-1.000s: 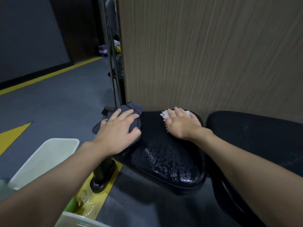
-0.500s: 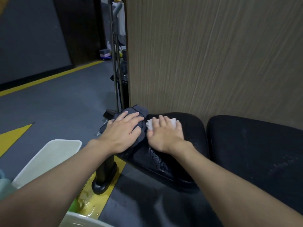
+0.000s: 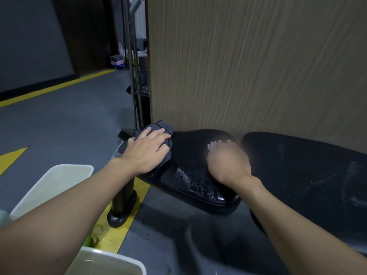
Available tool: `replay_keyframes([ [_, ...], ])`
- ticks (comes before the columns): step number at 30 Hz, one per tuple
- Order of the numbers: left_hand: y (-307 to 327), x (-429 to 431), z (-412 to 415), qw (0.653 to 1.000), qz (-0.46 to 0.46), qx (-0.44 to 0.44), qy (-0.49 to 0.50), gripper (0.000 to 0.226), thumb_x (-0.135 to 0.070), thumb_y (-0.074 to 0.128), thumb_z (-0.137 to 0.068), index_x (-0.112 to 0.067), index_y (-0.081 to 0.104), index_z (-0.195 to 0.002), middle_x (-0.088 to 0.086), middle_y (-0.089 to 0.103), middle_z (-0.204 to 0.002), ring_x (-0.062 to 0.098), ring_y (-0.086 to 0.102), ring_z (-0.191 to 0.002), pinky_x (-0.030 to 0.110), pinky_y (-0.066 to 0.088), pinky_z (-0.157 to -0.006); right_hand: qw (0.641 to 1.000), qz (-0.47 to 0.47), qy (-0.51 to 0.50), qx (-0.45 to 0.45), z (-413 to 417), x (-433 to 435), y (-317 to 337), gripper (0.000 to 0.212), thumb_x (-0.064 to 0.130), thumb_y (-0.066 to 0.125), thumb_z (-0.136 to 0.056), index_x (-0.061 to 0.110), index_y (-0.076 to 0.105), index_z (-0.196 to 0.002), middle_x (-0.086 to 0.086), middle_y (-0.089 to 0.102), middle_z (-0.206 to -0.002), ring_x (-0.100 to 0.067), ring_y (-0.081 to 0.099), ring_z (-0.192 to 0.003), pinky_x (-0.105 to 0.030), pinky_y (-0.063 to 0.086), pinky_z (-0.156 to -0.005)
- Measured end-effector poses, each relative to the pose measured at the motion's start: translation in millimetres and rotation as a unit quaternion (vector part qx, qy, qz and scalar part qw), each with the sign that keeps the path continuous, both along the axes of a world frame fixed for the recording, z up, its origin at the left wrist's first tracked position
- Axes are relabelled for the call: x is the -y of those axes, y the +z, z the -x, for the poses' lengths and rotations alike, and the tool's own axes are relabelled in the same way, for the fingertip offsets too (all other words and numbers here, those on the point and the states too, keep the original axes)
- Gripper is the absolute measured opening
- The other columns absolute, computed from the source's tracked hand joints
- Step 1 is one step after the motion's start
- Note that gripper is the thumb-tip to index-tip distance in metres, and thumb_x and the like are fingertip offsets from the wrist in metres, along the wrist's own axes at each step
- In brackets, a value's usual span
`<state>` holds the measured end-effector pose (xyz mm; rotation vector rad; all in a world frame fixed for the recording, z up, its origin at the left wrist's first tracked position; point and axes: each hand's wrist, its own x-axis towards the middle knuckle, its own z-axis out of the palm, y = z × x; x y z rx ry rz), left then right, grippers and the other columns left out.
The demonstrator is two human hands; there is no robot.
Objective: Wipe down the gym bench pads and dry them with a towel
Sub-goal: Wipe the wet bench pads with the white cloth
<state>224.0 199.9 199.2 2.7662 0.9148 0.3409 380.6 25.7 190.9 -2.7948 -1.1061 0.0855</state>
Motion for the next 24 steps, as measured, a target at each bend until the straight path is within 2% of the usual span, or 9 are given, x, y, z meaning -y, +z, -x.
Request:
replay_keyframes([
  [3,-1.1,-1.3,0.3,1.0,0.01,0.0,-0.004,0.051,-0.039,0.023,-0.097,-0.041,0.034,-0.146,-0.019,0.019,-0.16,0.016,0.009,-0.15,0.059,0.02,-0.113,0.999,0.029,0.017,0.03,35.8,-11.3,1.8,0.065,0.043,0.016,-0.102,0.011,0.009,-0.159,-0.012,0.004,-0.167,-0.025,0.0,-0.153,-0.055,0.003,-0.12],
  [5,-0.1,-2.4,-0.1,1.0,0.021,0.002,-0.008,0.048,-0.037,0.025,-0.1,-0.041,0.033,-0.147,-0.019,0.018,-0.16,0.015,0.008,-0.15,0.058,0.016,-0.114,0.995,0.023,0.078,0.063,64.5,-17.2,-3.3,0.066,0.043,0.013,-0.101,0.01,0.009,-0.158,-0.013,0.005,-0.166,-0.027,0.001,-0.153,-0.056,0.003,-0.12],
  [7,2.2,-3.8,0.8,0.999,0.032,-0.002,-0.015,0.047,-0.037,0.024,-0.102,-0.041,0.031,-0.148,-0.018,0.016,-0.161,0.014,0.006,-0.15,0.059,0.014,-0.115,0.981,0.008,0.154,0.122,86.6,-14.8,-12.9,0.069,0.042,0.007,-0.098,0.008,0.016,-0.157,-0.016,0.015,-0.164,-0.03,0.01,-0.152,-0.057,0.01,-0.119],
  [9,4.8,-5.8,2.9,0.999,0.044,-0.012,-0.023,0.047,-0.039,0.022,-0.103,-0.042,0.029,-0.149,-0.019,0.014,-0.161,0.013,0.003,-0.15,0.059,0.011,-0.116,0.953,0.003,0.237,0.19,94.4,-0.9,-24.2,0.069,0.041,0.009,-0.098,0.006,0.027,-0.155,-0.018,0.027,-0.161,-0.034,0.023,-0.149,-0.057,0.021,-0.117],
  [12,6.7,-8.3,4.7,0.997,0.065,-0.022,-0.032,0.048,-0.044,0.016,-0.103,-0.043,0.028,-0.15,-0.021,0.012,-0.162,0.012,0.0,-0.15,0.058,0.007,-0.117,0.879,0.056,0.37,0.296,80.6,28.8,-37.0,0.062,0.033,0.033,-0.098,0.007,0.031,-0.154,-0.017,0.028,-0.16,-0.036,0.025,-0.148,-0.058,0.025,-0.116],
  [16,7.6,-8.9,3.7,0.996,0.074,-0.02,-0.035,0.049,-0.044,0.015,-0.103,-0.044,0.03,-0.149,-0.021,0.012,-0.161,0.011,-0.001,-0.15,0.058,0.006,-0.117,0.797,0.141,0.446,0.382,77.0,24.5,-31.7,0.064,0.025,0.028,-0.095,0.006,0.025,-0.155,-0.019,0.018,-0.163,-0.037,0.017,-0.15,-0.058,0.012,-0.121],
  [19,6.5,-8.9,2.8,0.997,0.072,-0.011,-0.035,0.047,-0.043,0.016,-0.103,-0.044,0.032,-0.147,-0.021,0.014,-0.161,0.011,0.001,-0.15,0.058,0.006,-0.117,0.75,0.164,0.471,0.435,95.7,-9.3,-30.9,0.06,0.027,0.027,-0.101,0.006,0.018,-0.157,-0.017,0.006,-0.166,-0.037,0.008,-0.151,-0.056,-0.005,-0.119],
  [21,5.3,-9.3,3.0,0.998,0.062,-0.005,-0.029,0.046,-0.041,0.019,-0.103,-0.046,0.034,-0.146,-0.022,0.016,-0.16,0.01,0.003,-0.15,0.058,0.007,-0.116,0.739,0.17,0.466,0.455,104.3,-22.8,-30.4,0.062,0.032,0.029,-0.104,0.007,0.009,-0.158,-0.012,-0.004,-0.166,-0.033,0.003,-0.152,-0.054,-0.007,-0.119],
  [24,2.6,-9.4,2.8,0.998,0.05,-0.004,-0.026,0.045,-0.04,0.02,-0.102,-0.047,0.034,-0.145,-0.022,0.017,-0.16,0.01,0.004,-0.15,0.058,0.01,-0.115,0.75,0.17,0.456,0.449,103.0,-17.0,-33.2,0.064,0.033,0.03,-0.105,0.01,0.003,-0.158,-0.011,-0.016,-0.165,-0.031,-0.009,-0.152,-0.055,-0.009,-0.118],
])
